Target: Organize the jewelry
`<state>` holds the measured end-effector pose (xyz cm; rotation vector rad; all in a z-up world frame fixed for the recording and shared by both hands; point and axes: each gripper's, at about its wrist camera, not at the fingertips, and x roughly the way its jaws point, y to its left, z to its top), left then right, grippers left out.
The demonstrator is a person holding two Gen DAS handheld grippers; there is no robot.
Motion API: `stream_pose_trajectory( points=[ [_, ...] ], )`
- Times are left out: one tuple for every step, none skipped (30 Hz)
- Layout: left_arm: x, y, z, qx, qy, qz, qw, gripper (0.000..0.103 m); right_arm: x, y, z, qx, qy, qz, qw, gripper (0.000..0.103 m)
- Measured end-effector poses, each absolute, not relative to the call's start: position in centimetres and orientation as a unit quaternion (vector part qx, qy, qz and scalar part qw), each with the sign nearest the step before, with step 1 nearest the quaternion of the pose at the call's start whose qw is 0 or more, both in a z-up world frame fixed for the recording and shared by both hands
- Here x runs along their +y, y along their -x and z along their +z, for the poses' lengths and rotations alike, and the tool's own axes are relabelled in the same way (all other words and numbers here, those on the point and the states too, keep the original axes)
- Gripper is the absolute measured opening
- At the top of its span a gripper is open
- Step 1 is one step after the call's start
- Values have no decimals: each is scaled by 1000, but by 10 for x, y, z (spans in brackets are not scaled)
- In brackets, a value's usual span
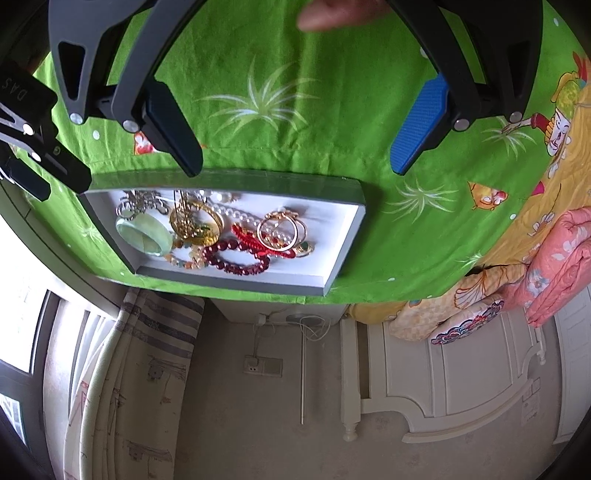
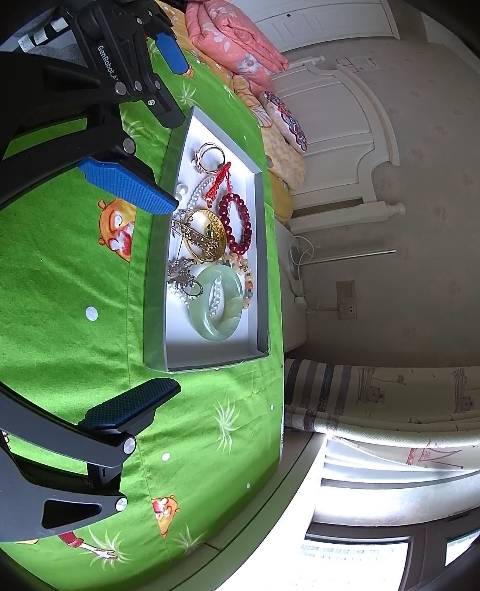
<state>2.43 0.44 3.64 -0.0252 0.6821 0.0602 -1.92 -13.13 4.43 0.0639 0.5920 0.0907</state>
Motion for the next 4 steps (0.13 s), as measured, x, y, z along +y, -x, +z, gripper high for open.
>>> stream_pose_trajectory(
  points=[
    [3, -23, 34, 350, 0, 24, 936, 101, -132, 21, 43, 296, -35, 49, 953, 87],
    [2, -21, 30, 366, -6, 19, 930, 101, -133, 24, 42, 303, -36, 52, 951, 87],
    [4, -18, 26, 377, -9, 20, 926, 101, -132, 27, 40, 314, -31, 52, 948, 87],
    [6, -14, 22, 388, -12, 26, 921, 101, -130, 30, 37, 331, -18, 49, 942, 87]
  ],
)
